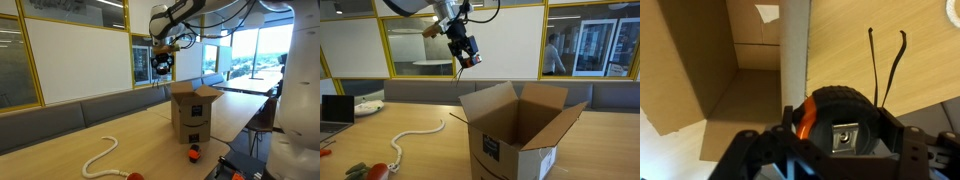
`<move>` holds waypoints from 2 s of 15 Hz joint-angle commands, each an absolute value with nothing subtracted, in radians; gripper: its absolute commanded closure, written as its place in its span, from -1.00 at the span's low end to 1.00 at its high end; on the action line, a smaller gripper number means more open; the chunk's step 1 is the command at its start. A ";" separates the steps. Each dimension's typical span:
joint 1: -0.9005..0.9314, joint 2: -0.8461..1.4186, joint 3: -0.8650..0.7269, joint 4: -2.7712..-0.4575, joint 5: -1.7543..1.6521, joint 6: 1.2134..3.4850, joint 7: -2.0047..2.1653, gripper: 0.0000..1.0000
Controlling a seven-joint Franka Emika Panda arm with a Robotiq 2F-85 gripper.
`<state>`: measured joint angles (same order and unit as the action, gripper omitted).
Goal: Move the box to the right, place the objects on the table inside the box
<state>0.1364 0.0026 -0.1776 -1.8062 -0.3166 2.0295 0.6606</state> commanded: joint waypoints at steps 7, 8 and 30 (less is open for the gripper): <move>-0.105 -0.336 -0.077 -2.201 -0.423 2.134 0.737 -0.11; -0.118 -0.332 -0.072 -2.214 -0.418 2.146 0.737 -0.11; -0.199 0.101 -0.211 -2.120 -0.283 2.533 0.680 -1.00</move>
<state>-0.2129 0.0843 -0.1941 -2.1549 -0.2982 2.5240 0.6905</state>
